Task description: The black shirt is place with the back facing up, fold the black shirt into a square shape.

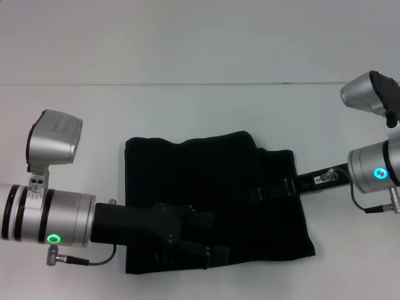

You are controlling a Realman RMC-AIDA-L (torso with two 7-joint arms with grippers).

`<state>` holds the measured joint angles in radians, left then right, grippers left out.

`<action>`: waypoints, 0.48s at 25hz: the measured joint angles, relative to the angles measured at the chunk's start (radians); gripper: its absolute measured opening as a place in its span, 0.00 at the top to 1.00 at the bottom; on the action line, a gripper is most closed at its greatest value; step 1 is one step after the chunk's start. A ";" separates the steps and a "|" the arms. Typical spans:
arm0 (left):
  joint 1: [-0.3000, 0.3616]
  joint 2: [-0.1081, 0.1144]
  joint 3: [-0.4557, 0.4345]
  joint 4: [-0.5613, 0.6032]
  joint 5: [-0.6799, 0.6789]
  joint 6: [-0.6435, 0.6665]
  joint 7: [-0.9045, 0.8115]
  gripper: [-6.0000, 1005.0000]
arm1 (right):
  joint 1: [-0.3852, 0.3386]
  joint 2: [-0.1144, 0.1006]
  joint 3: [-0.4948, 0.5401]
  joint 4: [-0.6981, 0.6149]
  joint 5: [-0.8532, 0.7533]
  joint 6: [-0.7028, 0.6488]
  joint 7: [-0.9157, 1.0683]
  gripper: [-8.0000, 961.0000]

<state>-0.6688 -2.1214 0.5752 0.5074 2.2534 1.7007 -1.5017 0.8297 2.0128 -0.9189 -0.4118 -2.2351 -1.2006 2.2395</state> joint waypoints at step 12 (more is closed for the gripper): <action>-0.004 0.001 0.002 0.001 0.000 -0.009 0.000 0.06 | -0.009 0.007 0.013 -0.012 0.014 0.013 -0.038 0.40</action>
<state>-0.6728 -2.1201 0.5767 0.5084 2.2534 1.6920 -1.5017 0.8205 2.0202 -0.9061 -0.4235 -2.2208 -1.1878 2.2020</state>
